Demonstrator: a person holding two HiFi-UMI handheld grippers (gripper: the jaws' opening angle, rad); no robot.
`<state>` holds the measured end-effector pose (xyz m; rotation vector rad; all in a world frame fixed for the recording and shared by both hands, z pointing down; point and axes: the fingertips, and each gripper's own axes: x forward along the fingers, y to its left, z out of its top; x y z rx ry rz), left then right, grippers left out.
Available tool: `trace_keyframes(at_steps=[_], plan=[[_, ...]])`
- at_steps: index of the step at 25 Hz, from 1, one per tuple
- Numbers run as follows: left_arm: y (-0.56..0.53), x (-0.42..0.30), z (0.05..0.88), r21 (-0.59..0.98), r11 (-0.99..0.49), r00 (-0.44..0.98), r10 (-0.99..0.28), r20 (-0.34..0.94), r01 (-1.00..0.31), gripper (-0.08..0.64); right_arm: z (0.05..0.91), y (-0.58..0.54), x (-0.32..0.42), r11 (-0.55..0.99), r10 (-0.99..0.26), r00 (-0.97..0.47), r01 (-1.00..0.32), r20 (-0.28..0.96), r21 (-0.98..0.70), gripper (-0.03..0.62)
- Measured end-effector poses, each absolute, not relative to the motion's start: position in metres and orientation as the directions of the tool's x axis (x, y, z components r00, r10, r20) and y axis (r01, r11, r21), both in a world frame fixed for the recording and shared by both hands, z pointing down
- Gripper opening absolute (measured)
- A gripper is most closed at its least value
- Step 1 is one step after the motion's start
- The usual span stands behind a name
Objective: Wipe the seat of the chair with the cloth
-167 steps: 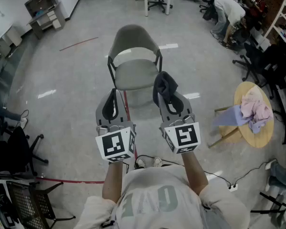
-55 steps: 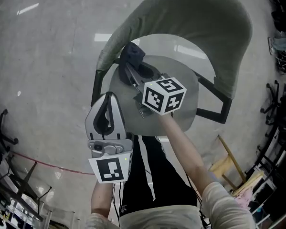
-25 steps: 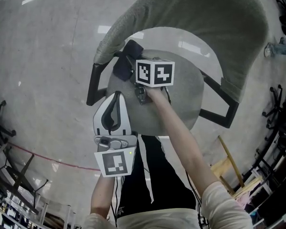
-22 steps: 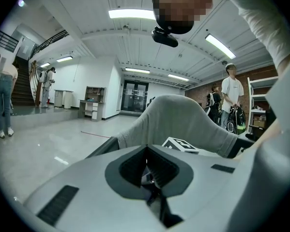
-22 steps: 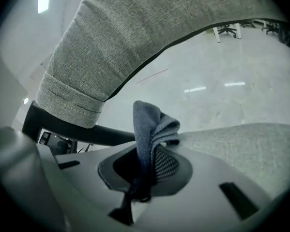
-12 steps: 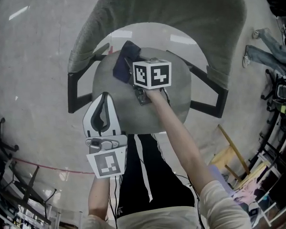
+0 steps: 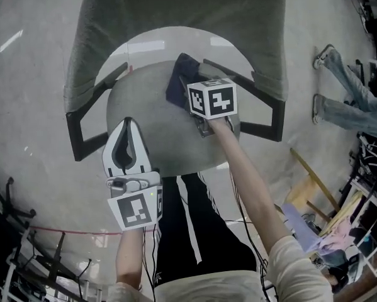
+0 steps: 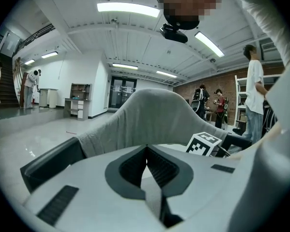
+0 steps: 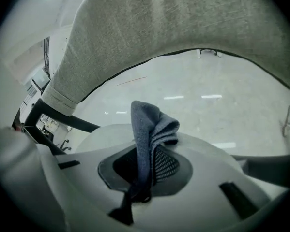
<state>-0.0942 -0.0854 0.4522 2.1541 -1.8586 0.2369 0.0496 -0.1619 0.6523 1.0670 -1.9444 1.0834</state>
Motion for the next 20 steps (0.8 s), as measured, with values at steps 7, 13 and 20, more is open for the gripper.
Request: trace_keyframes(at_steps=[7,13,20], plan=[[-0.084,-0.073,0.456,0.1,-0.19,0.213,-0.922,0.323,-0.977,0.015,0.651,-0.159,0.122,0.254,-0.392,-0.326,-0.937,0.861,-0.24,0.049],[-0.085,-0.059,0.458,0.101,-0.227,0.248,-0.912,0.328,-0.969,0.015,0.65,-0.158,0.166,0.241,-0.415,-0.185,-0.967,0.891,-0.089,0.049],[-0.083,-0.052,0.458,0.102,-0.239,0.259,-0.909,0.328,-0.966,0.015,0.649,-0.154,0.189,0.198,-0.43,-0.11,-0.98,0.896,-0.025,0.049]])
